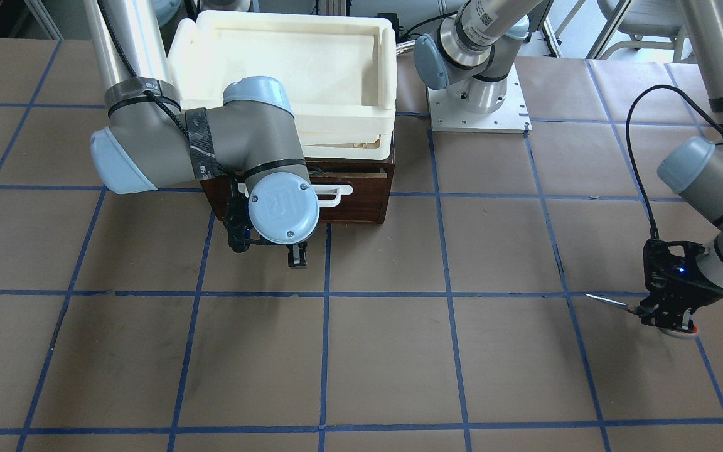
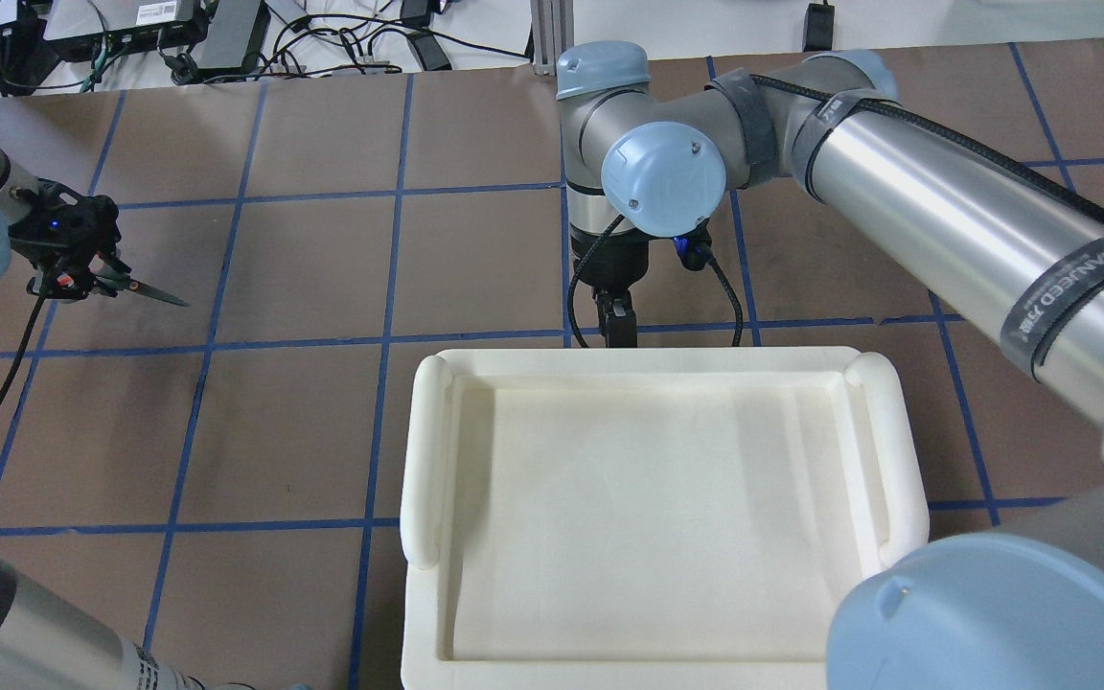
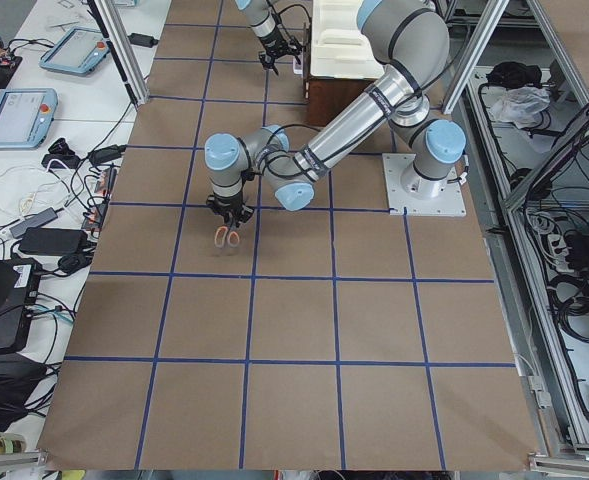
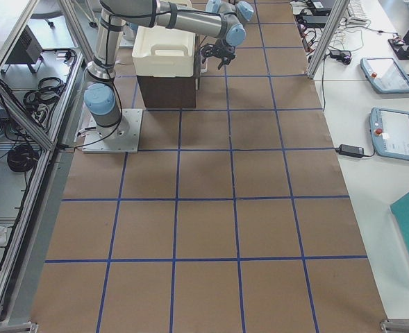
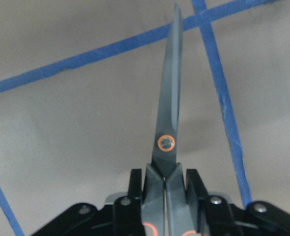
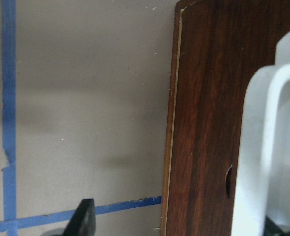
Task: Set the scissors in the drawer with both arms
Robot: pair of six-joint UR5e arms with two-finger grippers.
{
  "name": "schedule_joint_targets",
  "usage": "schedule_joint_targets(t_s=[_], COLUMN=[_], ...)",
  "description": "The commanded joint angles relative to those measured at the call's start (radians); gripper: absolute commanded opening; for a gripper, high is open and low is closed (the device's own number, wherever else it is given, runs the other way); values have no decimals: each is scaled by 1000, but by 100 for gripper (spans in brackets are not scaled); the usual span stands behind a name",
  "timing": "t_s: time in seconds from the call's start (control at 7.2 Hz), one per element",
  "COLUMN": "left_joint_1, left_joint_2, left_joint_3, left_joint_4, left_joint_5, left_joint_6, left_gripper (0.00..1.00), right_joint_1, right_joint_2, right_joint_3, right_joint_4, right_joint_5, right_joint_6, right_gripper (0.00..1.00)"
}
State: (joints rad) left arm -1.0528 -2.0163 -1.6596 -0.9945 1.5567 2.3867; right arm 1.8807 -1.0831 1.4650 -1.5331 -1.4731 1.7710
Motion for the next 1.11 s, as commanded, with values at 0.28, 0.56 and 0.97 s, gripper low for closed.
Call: schedule_joint_targets(t_s=[0.28, 0.56, 0.97], left_joint_1=[-71, -91, -166], left_joint_2=[123, 166, 246], left_joint_3=[6, 6, 27], left_joint_4=[-116, -202, -329], left_joint_5=[0, -1, 5], left_joint_6=[-20, -89, -301], left_gripper=[0, 0, 0], right_joint_1=[-2, -2, -3], right_joint_2=[0, 2, 3], right_joint_3=[-8, -11, -15], right_joint_4=[-120, -165, -174], right_joint_5=[-1, -3, -7], right_joint_6=[-62, -94, -134], right_gripper=[100, 100, 100])
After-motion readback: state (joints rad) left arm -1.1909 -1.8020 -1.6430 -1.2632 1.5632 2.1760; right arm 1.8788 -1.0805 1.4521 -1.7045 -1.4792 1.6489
